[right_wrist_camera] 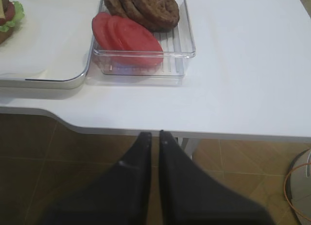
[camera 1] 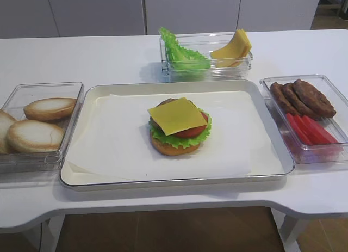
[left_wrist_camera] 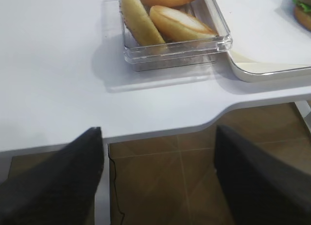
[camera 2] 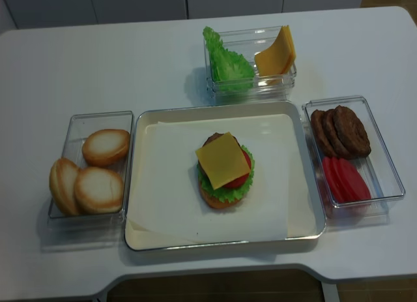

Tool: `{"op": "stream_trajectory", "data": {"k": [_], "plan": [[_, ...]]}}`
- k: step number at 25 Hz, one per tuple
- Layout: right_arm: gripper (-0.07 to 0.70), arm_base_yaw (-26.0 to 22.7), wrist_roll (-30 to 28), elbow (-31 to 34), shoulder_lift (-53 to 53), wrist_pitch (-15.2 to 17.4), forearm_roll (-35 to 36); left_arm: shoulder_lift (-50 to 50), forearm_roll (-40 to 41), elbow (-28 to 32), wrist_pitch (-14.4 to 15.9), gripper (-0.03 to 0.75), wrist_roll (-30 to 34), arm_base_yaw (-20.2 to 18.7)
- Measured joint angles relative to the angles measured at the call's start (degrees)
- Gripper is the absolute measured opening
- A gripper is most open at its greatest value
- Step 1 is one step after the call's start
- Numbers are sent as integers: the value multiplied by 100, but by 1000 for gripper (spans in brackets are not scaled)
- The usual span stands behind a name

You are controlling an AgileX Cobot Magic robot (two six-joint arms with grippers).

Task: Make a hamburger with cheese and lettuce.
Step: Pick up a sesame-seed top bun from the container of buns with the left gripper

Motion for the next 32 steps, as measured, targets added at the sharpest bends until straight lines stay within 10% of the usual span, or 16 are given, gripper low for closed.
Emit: {"op": "stream_trajectory", "data": {"k": [10,20,32], "plan": [[98,0,11,0,0,0,0,0,-49,-12,-33,528,-47,0],[21,0,34,0,0,0,0,1401,-350,-606,-123,528,-259,0],[-42,0,43,0,0,0,0,3985,-350,-1452,-1001,528,-982,0]]}}
